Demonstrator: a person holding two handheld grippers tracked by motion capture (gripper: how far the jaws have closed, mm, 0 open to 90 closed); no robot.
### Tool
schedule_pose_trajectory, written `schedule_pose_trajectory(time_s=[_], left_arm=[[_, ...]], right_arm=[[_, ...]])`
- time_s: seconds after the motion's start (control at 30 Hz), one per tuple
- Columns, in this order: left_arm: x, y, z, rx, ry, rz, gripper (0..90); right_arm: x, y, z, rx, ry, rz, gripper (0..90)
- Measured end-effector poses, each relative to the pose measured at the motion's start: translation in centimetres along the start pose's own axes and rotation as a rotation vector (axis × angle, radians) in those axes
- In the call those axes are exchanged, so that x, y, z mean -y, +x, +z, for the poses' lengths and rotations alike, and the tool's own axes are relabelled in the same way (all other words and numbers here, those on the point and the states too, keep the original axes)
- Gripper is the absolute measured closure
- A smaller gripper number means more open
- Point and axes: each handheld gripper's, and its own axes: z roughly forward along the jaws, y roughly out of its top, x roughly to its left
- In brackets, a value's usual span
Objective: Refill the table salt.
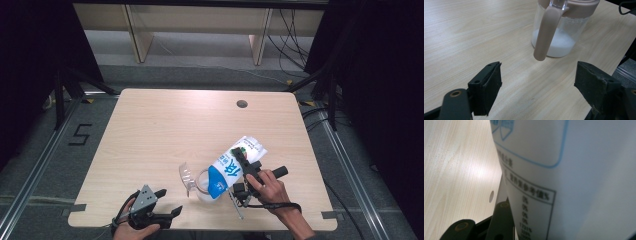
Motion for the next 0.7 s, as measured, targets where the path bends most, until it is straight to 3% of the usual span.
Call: schedule_pose_trajectory(time_s=[0.03, 0.07, 0.17, 0.37, 0.4, 0.7], left_arm=[[0.00, 0.00, 0.00, 0.000, 0.000, 0.000, 20.9], [0.00, 0.02, -0.01, 0.001, 0.001, 0.002, 20.9], [0.00, 0.01, 0.01, 0.001, 0.000, 0.001, 20.9], [0.00, 0.00, -0.01, 0.000, 0.000, 0.000, 20.9], [0.00, 0.01, 0.00, 0.000, 0.000, 0.000, 20.9], [-0.01, 0.04, -0.01, 0.004, 0.003, 0.005, 20.9]], right_arm=[[0.01, -0.01, 0.00, 0.000, 0.000, -0.001, 64.2], [-0.01, -0.29, 0.03, 0.012, -0.012, -0.034, 64.2], [0.01, -0.35, 0.05, 0.011, -0.010, -0.042, 64.3], [-0.02, -0.30, 0.03, 0.015, -0.008, -0.038, 64.4], [0.00, -0.06, 0.00, 0.005, 0.001, -0.006, 64.4], [0.01, -0.07, -0.02, 0.005, 0.003, -0.015, 64.9]])
